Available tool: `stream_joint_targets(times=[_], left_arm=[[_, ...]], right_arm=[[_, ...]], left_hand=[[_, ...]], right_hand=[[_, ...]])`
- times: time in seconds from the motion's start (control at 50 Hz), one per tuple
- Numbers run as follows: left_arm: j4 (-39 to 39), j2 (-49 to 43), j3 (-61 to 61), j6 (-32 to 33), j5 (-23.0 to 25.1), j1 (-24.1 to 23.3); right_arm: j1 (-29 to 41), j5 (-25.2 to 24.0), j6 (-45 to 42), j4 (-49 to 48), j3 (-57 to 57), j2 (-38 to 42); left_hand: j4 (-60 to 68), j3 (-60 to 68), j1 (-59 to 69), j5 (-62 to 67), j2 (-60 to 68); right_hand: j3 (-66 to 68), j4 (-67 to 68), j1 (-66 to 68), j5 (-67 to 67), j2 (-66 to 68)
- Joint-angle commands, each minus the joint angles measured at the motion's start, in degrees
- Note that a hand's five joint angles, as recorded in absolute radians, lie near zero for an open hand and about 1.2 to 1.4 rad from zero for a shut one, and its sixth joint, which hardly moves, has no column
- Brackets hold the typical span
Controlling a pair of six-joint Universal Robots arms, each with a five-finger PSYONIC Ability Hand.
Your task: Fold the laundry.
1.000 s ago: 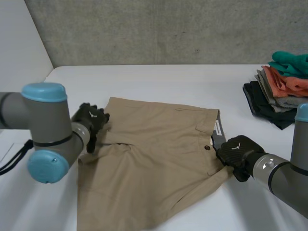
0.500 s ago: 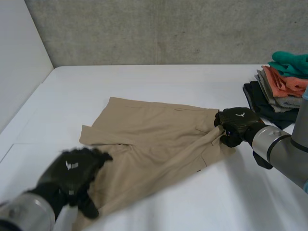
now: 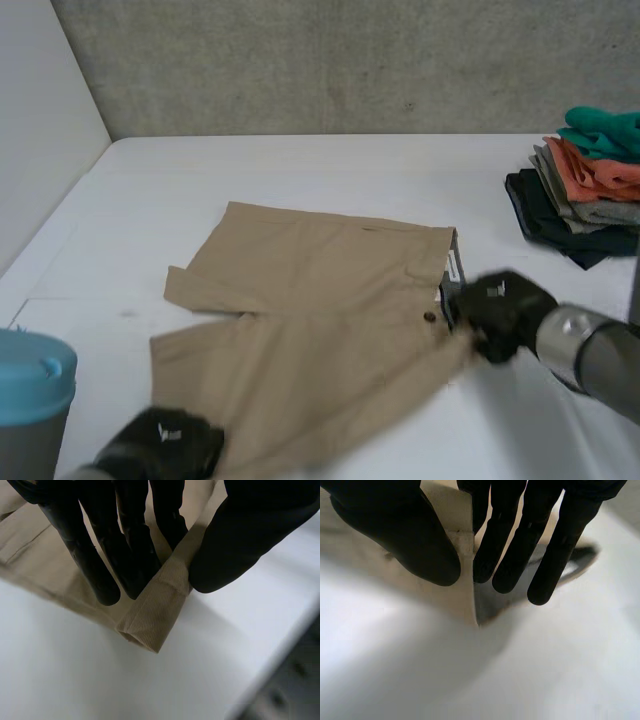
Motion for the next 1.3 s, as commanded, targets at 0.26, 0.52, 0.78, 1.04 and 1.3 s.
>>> stream_joint_targets(times=[0.26,0.52,0.78,1.04,1.3], left_arm=[[18.8,-7.7,17.1,13.3,-0.5,4.7],[35.0,-34.8,43.8,29.8,-0.2,8.2],[43.6,-48.7,58.2,30.5,-0.2,7.7],[45.1,-35.9,42.3,28.7,-0.8,5.3],[45.4,-31.7,33.9,25.7,-0.6,3.5]], right_arm=[[-2.9,-0.8,-2.0,1.5,-3.1,-1.2],[4.4,8.8,9.5,-16.3,-20.1,15.7],[6.7,16.0,9.5,-22.8,-31.9,26.2],[2.8,9.1,14.1,-12.4,-12.9,10.5],[0.0,0.8,16.1,-16.6,-6.9,13.9]], left_hand=[[11.6,12.1,14.4,12.8,11.7],[11.6,12.1,14.4,12.8,11.7],[-58.4,-57.9,-55.6,-57.2,-58.3],[-58.4,-57.9,-55.6,-57.2,-58.3],[-58.4,-57.9,-55.6,-57.2,-58.3]], right_hand=[[11.7,11.3,15.9,11.1,12.2],[11.7,11.3,15.9,11.1,12.2],[-58.3,-58.7,-54.1,-58.9,-57.8],[-58.3,-58.7,-54.1,-58.9,-57.8],[-37.6,-38.0,-33.4,-38.2,-37.1]])
